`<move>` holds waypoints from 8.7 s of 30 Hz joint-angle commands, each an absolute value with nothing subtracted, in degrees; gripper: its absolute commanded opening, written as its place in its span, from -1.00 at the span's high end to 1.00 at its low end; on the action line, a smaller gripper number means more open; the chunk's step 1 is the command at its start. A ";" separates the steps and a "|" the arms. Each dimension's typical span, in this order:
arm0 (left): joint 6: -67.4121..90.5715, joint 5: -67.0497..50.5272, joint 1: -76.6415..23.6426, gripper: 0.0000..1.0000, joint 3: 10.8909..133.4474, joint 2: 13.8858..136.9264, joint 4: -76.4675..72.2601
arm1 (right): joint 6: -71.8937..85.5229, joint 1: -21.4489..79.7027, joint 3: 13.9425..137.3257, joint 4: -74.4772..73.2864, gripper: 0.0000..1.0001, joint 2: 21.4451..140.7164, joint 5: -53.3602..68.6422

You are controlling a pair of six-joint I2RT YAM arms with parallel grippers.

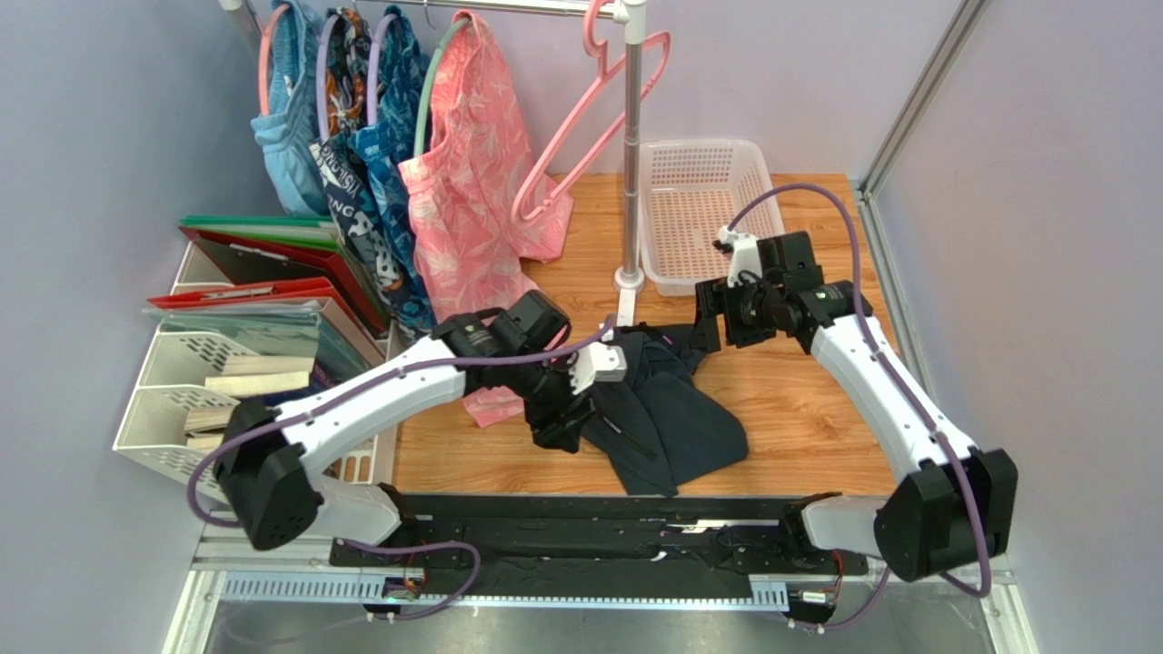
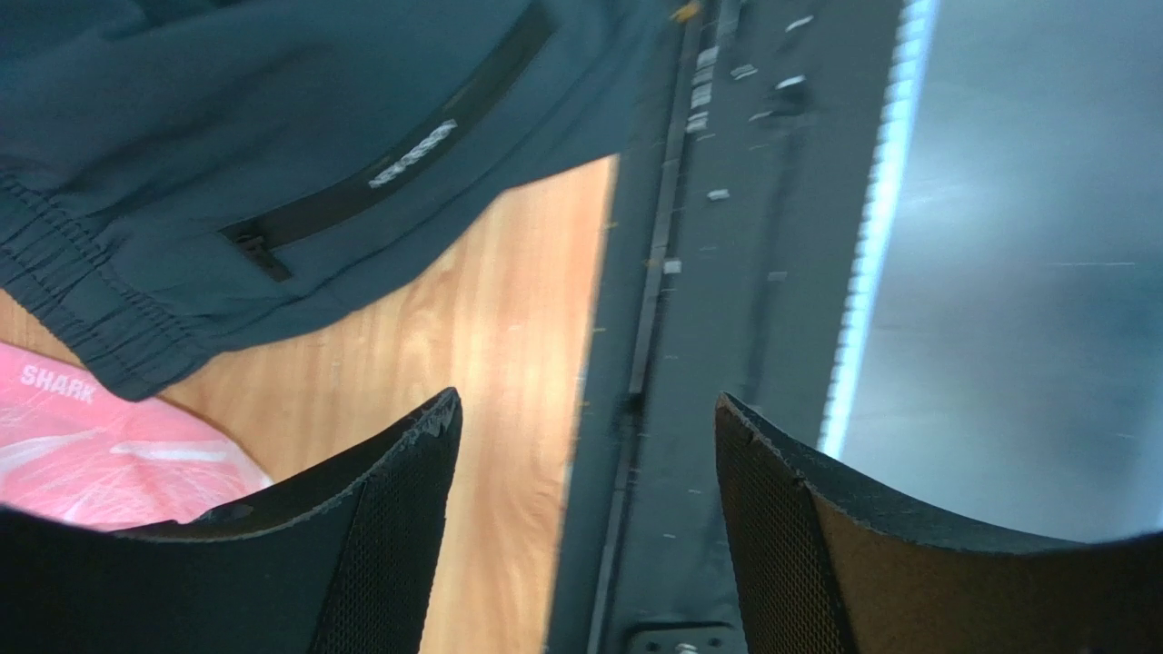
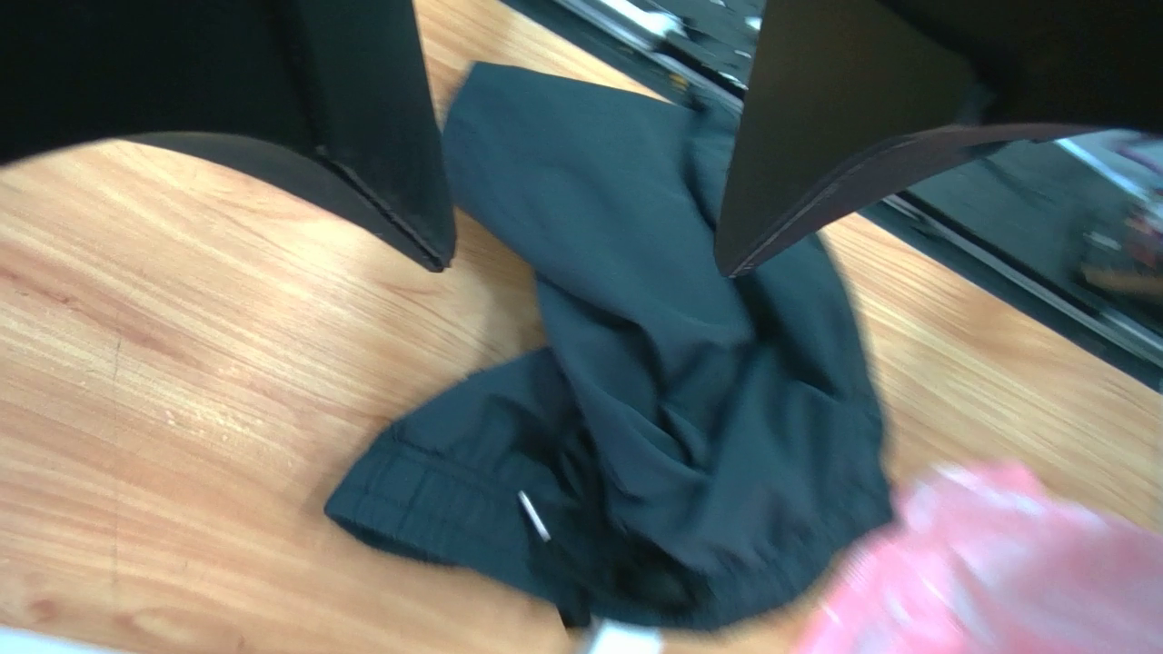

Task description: Place the shorts on the hanger

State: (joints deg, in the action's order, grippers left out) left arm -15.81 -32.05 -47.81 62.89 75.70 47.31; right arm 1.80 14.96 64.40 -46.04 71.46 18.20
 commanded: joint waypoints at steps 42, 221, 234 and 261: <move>-25.76 -26.11 -31.29 -0.41 50.89 73.03 30.96 | -0.53 13.72 58.97 -40.53 -0.49 80.14 21.02; -5.37 -3.94 -36.40 -0.98 120.08 77.15 56.68 | -17.94 28.74 68.63 -49.84 -1.00 48.68 14.59; -0.53 -5.45 -33.84 -0.99 128.58 94.29 54.23 | -14.15 27.77 70.23 -47.37 -1.00 49.57 14.41; 0.09 16.17 -33.75 1.00 127.10 91.06 47.19 | -11.44 27.51 72.85 -45.00 -1.00 50.89 12.92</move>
State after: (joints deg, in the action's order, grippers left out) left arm 0.73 11.46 -33.82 127.70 96.20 53.98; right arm -14.48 27.68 68.84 -48.53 50.24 13.91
